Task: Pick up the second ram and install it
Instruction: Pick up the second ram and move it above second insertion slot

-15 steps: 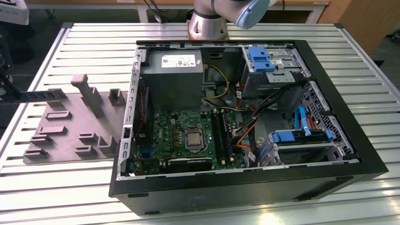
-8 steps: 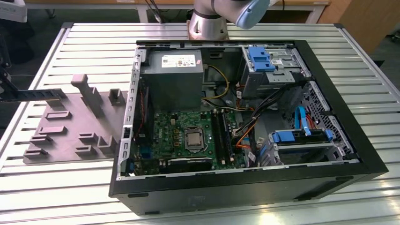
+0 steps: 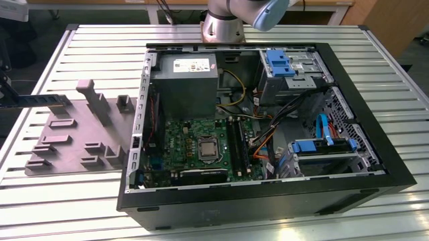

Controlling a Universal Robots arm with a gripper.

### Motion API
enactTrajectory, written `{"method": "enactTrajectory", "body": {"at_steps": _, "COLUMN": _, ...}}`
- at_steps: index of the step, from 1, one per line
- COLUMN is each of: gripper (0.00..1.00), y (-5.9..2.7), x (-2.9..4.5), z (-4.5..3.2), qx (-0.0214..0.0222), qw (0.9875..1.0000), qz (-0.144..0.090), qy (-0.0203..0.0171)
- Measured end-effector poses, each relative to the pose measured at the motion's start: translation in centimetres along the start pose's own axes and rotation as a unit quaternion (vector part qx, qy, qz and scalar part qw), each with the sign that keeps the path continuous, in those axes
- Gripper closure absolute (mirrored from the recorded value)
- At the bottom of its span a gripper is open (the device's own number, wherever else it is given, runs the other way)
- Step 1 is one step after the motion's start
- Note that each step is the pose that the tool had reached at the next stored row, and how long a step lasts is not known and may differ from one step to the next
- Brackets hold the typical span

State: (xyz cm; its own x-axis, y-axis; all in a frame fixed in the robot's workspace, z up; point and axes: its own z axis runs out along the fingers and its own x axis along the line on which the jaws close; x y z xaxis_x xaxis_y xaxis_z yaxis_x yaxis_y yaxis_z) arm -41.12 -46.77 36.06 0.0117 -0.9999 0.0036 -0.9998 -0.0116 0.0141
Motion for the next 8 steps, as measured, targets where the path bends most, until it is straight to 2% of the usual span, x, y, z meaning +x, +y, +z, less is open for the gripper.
{"method": "enactTrajectory", "body": {"at_steps": 8, "gripper": 0.86, "y": -0.13, "x": 0.01, "z": 0.0, "qx": 0.0, "qw": 1.0, "qz": 0.0, "qy": 0.0}}
